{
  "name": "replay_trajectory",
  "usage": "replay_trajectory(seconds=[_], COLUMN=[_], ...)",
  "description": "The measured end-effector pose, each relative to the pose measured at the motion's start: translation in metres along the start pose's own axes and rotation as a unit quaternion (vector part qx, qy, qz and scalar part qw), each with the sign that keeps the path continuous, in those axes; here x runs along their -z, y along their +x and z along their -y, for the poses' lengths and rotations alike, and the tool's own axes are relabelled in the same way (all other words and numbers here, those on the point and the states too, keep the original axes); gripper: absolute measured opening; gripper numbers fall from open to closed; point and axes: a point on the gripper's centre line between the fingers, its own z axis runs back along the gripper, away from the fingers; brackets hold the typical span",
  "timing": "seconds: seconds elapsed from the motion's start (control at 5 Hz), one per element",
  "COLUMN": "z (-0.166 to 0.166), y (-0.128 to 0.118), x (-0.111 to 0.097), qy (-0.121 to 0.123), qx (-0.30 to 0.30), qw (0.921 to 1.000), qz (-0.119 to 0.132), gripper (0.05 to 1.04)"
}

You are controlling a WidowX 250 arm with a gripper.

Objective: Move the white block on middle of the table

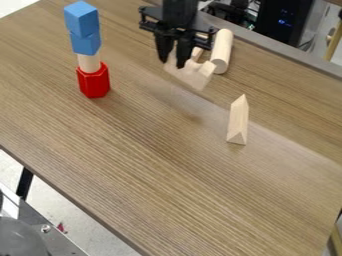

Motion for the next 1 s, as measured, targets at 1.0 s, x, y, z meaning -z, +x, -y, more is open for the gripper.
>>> replay_trajectory(seconds=[1.0], z=[0.0], y=[-0.028], x=[0.027], qy=[-0.081], qx=[-0.086], qw=[0.9916], qz=[-0.053], gripper=[0.678])
